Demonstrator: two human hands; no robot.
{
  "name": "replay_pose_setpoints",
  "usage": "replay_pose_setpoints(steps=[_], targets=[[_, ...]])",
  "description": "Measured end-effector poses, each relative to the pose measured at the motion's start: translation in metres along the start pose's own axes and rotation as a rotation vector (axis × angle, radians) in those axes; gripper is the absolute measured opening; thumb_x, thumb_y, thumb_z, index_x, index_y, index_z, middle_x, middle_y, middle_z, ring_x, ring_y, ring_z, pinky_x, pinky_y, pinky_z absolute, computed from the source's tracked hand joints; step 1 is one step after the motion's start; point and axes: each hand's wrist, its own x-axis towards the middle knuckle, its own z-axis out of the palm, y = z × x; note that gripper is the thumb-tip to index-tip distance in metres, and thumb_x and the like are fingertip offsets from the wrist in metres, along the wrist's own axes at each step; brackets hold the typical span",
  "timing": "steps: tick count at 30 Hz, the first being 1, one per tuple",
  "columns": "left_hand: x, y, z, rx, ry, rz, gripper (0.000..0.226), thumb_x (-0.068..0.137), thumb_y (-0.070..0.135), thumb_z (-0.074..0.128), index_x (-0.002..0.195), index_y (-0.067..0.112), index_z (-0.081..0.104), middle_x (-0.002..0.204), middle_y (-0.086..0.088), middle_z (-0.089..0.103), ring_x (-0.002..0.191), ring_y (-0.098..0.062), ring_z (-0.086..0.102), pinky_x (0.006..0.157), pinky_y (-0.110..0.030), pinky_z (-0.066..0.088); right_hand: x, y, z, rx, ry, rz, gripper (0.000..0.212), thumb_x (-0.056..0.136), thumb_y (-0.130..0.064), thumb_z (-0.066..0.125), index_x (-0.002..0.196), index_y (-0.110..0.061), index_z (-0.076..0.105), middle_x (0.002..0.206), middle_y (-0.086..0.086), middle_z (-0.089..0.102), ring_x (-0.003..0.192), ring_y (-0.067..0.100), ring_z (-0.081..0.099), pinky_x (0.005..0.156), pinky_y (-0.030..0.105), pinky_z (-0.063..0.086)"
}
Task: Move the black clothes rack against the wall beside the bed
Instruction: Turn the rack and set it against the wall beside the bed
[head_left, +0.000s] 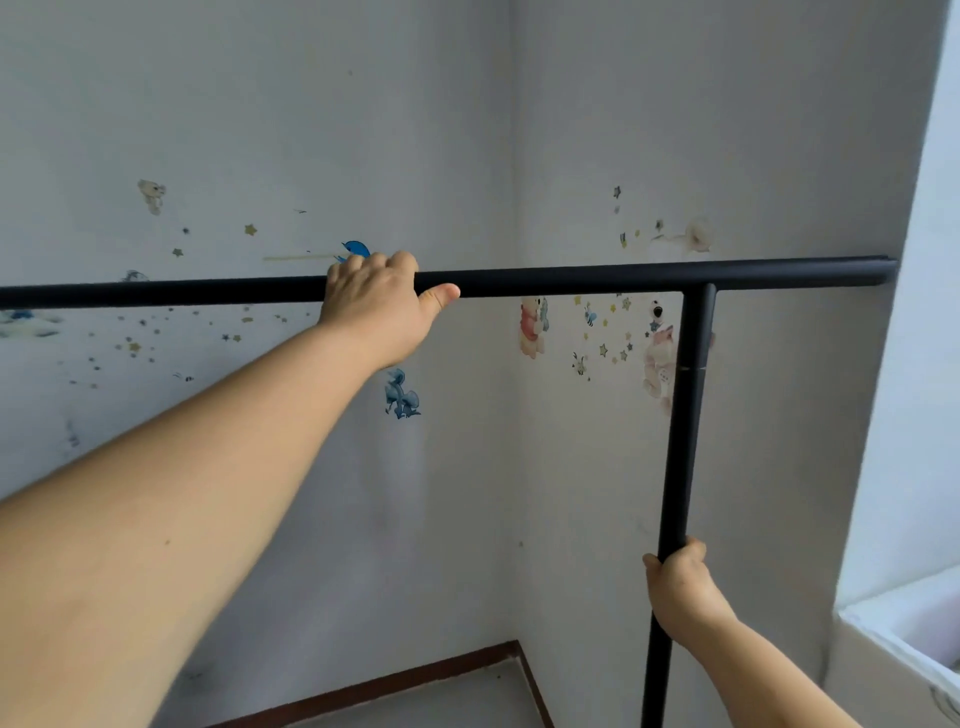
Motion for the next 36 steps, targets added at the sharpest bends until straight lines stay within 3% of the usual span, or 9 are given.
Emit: replay_pose_setpoints(steps=[2, 6, 8, 14, 18, 23, 29, 33, 36], targets=[[0.002, 0.004, 0.002, -0.003, -0.036, -0.039, 0.061, 0.088, 0.062, 0.029, 0.110, 0.009, 0.050, 0.119, -0.017, 0.056, 0.114, -0.037, 0.044, 0.098, -0.044, 0.032, 0.008, 0.003, 0.006, 0.025, -0.075, 0.007, 0.042, 0.098, -0.027, 0.046, 0.131, -0.006, 0.034, 0.095, 0.004, 0.047, 0.059, 0.002, 0.037, 0.050, 0.012, 0.031], [0.004, 0.007, 0.015, -0.004, -0.040, -0.081, 0.057, 0.091, 0.057, 0.030, 0.119, 0.010, 0.047, 0.127, -0.017, 0.052, 0.120, -0.035, 0.041, 0.103, -0.043, 0.029, 0.016, -0.001, 0.010, 0.009, -0.162, -0.059, 0.045, 0.094, -0.020, 0.055, 0.131, -0.002, 0.036, 0.095, 0.006, 0.050, 0.077, 0.021, 0.051, 0.055, 0.025, 0.039], [0.005, 0.004, 0.025, -0.028, -0.039, -0.081, 0.055, 0.092, 0.053, 0.033, 0.127, 0.011, 0.042, 0.133, -0.015, 0.047, 0.124, -0.033, 0.037, 0.106, -0.042, 0.027, 0.020, -0.004, 0.014, 0.005, -0.188, -0.060, 0.046, 0.093, -0.017, 0.057, 0.131, -0.003, 0.036, 0.095, 0.008, 0.050, 0.081, 0.022, 0.051, 0.066, 0.031, 0.040], [0.020, -0.005, 0.050, -0.004, -0.014, -0.112, 0.055, 0.089, 0.045, 0.047, 0.131, 0.010, 0.037, 0.136, -0.016, 0.043, 0.127, -0.033, 0.034, 0.108, -0.041, 0.027, 0.045, -0.005, 0.040, -0.044, -0.227, -0.064, 0.046, 0.092, -0.011, 0.057, 0.131, -0.003, 0.036, 0.094, 0.010, 0.051, 0.079, 0.022, 0.051, 0.071, 0.032, 0.040], [0.029, -0.021, 0.073, -0.027, -0.004, -0.097, 0.058, 0.085, 0.032, 0.056, 0.135, 0.013, 0.032, 0.139, -0.014, 0.038, 0.132, -0.031, 0.027, 0.111, -0.040, 0.026, 0.067, -0.017, 0.069, -0.048, -0.269, 0.016, 0.021, 0.100, -0.006, 0.034, 0.121, -0.009, 0.036, 0.116, 0.014, 0.065, 0.066, 0.017, 0.052, 0.070, 0.035, 0.040], [0.045, -0.037, 0.105, -0.095, 0.092, -0.101, 0.058, 0.085, 0.025, 0.055, 0.135, 0.012, 0.031, 0.142, -0.013, 0.035, 0.138, -0.031, 0.020, 0.113, -0.040, 0.022, 0.091, -0.034, 0.098, -0.053, -0.182, -0.016, 0.044, 0.092, -0.011, 0.057, 0.131, -0.002, 0.037, 0.094, 0.013, 0.054, 0.078, 0.024, 0.049, 0.070, 0.035, 0.040], [0.053, -0.047, 0.154, -0.106, 0.156, -0.119, 0.079, 0.085, 0.024, 0.053, 0.147, 0.010, 0.007, 0.156, -0.016, 0.009, 0.144, -0.033, 0.000, 0.117, -0.044, 0.007, 0.122, -0.056, 0.131, -0.069, -0.173, -0.003, 0.045, 0.093, -0.014, 0.057, 0.132, -0.004, 0.037, 0.094, 0.010, 0.055, 0.079, 0.021, 0.051, 0.070, 0.033, 0.040], [0.050, -0.044, 0.185, -0.137, 0.186, -0.088, 0.085, 0.081, 0.024, 0.056, 0.147, 0.009, 0.004, 0.157, -0.018, 0.000, 0.144, -0.032, -0.003, 0.116, -0.047, 0.007, 0.141, -0.070, 0.152, -0.108, -0.242, 0.071, 0.029, 0.098, -0.012, 0.038, 0.128, -0.010, 0.037, 0.124, 0.004, 0.061, 0.075, 0.014, 0.051, 0.074, 0.030, 0.041], [0.043, -0.041, 0.211, -0.161, 0.126, -0.032, 0.084, 0.081, 0.024, 0.056, 0.147, 0.011, 0.006, 0.157, -0.018, -0.002, 0.144, -0.031, -0.001, 0.115, -0.047, 0.006, 0.156, -0.076, 0.167, -0.093, -0.179, -0.003, 0.043, 0.095, -0.018, 0.053, 0.133, -0.006, 0.037, 0.097, 0.009, 0.055, 0.076, 0.020, 0.051, 0.072, 0.034, 0.044]])
